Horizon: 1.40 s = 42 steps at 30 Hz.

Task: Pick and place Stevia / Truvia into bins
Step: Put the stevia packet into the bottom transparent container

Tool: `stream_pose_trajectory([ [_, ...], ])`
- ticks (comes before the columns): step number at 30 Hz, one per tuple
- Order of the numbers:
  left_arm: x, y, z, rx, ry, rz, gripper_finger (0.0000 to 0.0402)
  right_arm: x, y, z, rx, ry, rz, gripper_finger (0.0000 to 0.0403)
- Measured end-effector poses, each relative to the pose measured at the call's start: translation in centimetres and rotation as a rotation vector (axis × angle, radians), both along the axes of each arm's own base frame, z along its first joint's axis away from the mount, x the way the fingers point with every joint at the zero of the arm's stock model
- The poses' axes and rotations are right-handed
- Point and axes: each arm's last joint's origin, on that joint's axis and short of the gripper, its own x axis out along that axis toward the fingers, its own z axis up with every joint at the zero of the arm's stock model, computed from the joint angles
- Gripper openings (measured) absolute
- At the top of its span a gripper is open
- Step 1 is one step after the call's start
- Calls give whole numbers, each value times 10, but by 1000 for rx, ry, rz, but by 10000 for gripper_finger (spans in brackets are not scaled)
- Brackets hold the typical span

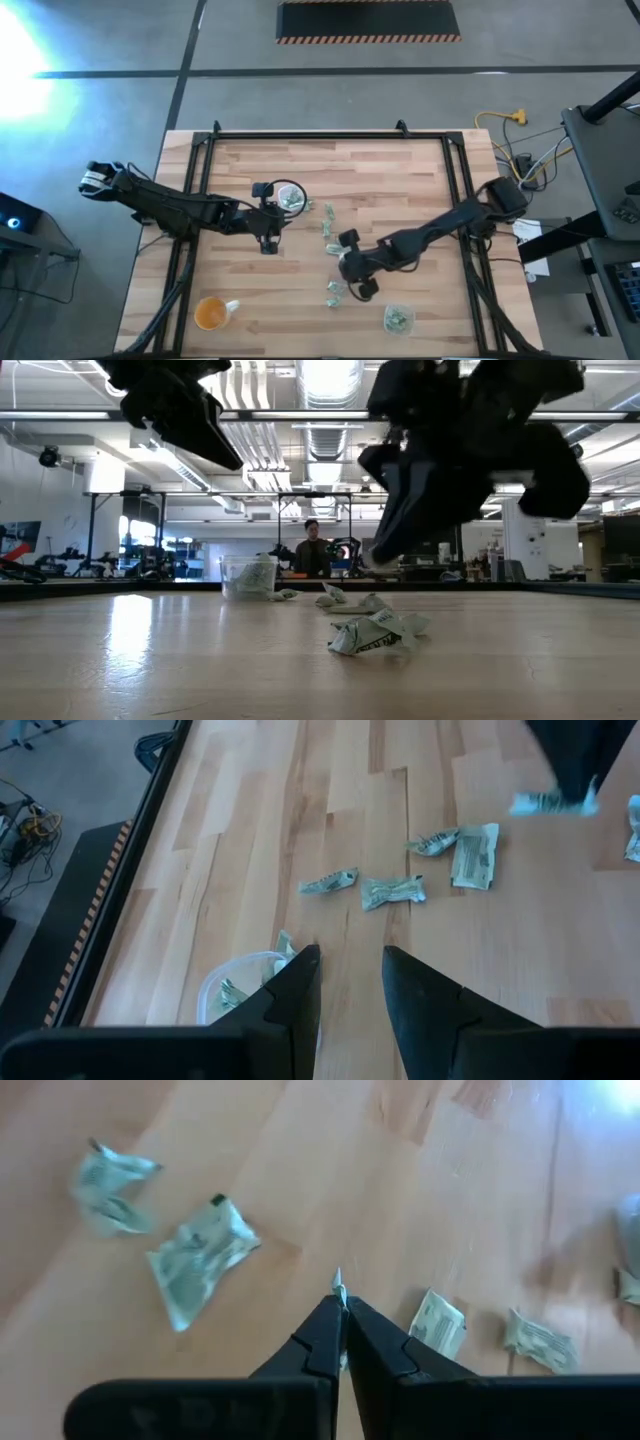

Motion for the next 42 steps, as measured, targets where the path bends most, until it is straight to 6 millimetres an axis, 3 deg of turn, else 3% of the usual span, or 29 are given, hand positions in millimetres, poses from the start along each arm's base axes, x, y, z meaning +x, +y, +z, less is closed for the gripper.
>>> stream_pose_trajectory([
  [11,0,0,-1,1,5,0,93,-43,27,45,76,-7,39,9],
  [23,-1,0,-5,4,14,0,93,-98,79,68,183,24,149,9],
  [34,-1,0,-5,3,10,0,93,-142,122,63,277,92,178,9],
  [42,-1,0,-5,1,7,1,93,-144,132,51,255,95,184,9],
])
